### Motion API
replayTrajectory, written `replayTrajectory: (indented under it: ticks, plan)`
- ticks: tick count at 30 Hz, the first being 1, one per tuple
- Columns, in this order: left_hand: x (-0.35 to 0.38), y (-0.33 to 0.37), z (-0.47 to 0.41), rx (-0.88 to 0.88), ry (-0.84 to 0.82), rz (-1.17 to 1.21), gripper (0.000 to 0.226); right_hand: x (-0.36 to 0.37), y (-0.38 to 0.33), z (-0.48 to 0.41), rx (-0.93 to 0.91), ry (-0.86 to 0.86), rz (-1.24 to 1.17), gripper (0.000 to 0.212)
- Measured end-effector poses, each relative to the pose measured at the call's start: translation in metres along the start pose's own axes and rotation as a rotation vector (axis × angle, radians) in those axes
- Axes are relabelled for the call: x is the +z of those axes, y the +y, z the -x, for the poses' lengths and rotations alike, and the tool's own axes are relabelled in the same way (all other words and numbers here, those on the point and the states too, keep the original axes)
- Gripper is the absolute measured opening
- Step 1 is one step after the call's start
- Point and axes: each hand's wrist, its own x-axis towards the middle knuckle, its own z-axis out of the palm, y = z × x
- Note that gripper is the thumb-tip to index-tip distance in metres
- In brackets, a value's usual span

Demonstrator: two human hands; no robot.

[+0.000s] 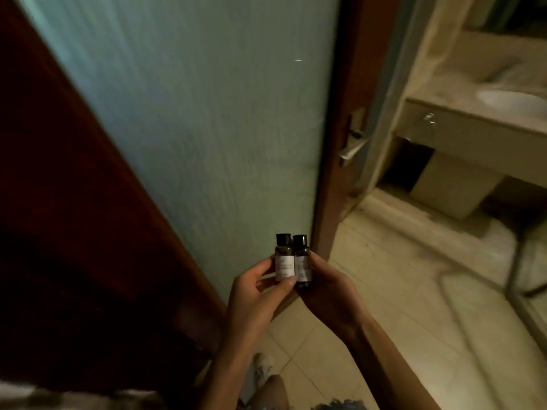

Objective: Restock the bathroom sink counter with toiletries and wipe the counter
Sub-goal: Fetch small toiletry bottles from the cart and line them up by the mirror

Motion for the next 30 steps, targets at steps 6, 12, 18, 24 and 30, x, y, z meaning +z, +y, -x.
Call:
replayTrajectory:
  ticks: [6, 12, 18, 24, 30]
  plan:
    - [0.048, 0.017, -0.037, 0.021, -0.295, -0.034, 0.035, -0.031, -0.033, 0.016, -0.222, 0.180, -0.128, 0.072]
    - [0.080, 0.030, -0.074, -0.102, -0.542, 0.104, 0.028, -0.053, -0.059, 0.020, -0.359, 0.329, -0.098, 0.065]
    - [0.099, 0.041, -0.110, -0.176, -0.684, 0.195, 0.031, -0.059, -0.079, 0.011, -0.480, 0.429, -0.061, 0.079]
    - [0.109, 0.048, -0.154, -0.260, -0.767, 0.259, 0.037, -0.075, -0.100, -0.003, -0.423, 0.661, 0.165, 0.056]
    - [0.120, 0.054, -0.192, -0.294, -0.892, 0.243, 0.038, -0.084, -0.113, -0.021, -0.412, 0.766, 0.057, 0.052]
